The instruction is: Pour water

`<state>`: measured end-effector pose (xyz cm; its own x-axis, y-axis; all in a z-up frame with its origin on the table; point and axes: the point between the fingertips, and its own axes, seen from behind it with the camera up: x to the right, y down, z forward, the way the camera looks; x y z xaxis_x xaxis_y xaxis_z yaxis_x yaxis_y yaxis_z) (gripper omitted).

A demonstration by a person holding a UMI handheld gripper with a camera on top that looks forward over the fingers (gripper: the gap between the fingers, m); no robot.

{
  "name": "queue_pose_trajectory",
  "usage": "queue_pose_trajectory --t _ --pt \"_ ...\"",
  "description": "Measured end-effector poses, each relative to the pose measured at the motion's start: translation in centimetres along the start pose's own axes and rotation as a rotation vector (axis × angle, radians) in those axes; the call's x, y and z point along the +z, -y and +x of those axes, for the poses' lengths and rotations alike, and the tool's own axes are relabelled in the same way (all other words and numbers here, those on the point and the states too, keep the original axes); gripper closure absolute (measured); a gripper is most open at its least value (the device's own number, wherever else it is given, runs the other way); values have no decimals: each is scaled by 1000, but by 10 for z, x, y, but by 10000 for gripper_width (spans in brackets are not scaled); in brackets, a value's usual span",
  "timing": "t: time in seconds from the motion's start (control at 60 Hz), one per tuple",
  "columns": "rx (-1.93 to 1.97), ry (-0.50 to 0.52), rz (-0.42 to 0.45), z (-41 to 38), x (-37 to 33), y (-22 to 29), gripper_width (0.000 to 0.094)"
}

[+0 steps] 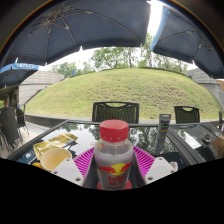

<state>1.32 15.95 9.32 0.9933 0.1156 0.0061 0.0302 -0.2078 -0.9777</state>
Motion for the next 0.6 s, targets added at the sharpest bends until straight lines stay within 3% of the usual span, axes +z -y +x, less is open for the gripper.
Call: queue_pose_trajectory --t 0.05,0.3,0.6 --pt "5 1 -37 0 -5 -6 81" --pt "-75 54 -26 -19 -97 -6 105" --pt "-200 166 -33 -72 -241 -48 95"
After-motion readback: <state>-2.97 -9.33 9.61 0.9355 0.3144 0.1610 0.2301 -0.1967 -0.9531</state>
